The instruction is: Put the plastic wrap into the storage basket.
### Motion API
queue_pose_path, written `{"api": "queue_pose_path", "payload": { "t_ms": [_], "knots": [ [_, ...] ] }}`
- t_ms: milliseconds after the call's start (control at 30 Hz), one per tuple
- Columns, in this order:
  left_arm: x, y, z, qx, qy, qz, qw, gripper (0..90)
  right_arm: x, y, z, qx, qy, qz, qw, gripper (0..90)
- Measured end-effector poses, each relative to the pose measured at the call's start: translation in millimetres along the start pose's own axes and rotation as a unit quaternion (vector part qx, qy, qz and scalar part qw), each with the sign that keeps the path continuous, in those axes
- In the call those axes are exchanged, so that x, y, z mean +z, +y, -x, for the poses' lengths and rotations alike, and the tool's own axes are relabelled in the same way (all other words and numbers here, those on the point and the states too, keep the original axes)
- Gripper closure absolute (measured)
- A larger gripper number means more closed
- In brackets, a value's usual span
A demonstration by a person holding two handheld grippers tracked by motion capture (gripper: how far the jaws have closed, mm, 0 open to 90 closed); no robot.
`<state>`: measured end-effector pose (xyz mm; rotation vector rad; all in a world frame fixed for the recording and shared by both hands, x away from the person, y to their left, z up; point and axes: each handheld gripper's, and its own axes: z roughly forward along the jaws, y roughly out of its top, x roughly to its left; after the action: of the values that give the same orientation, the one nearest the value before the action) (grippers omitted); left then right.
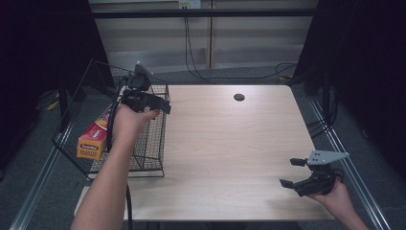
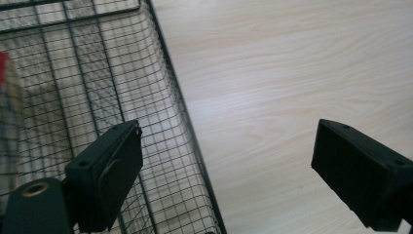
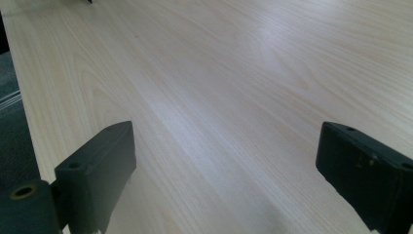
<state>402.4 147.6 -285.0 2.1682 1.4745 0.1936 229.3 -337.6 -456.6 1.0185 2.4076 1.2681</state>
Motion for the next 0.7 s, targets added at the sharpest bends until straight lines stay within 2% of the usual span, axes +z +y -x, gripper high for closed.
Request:
{"api": "queue_pose_path", "payload": {
  "t_ms": [67, 100, 167, 700],
  "knots": [
    [3.7, -1.4, 3.0, 0.002, -0.006, 0.001, 1.0, 10.8, 0.5, -0.2, -0.1, -0.001, -0.003, 0.0, 1.0, 7.5],
    [7.2, -2.9, 7.2, 0.007, -0.015, 0.007, 0.9998, 10.9, 0.7, -0.2, 0.0, -0.001, -0.002, -0.001, 1.0, 7.5],
    [10.0, -4.5, 9.0, 0.017, -0.022, 0.004, 0.9996, 10.6, 1.0, -0.1, -0.2, -0.001, -0.004, -0.001, 1.0, 7.5],
    [29.9, -18.2, 24.5, 0.045, -0.056, 0.007, 0.9974, 10.3, 0.7, -0.4, -0.5, -0.002, -0.002, -0.002, 1.0, 7.4]
  ]
}}
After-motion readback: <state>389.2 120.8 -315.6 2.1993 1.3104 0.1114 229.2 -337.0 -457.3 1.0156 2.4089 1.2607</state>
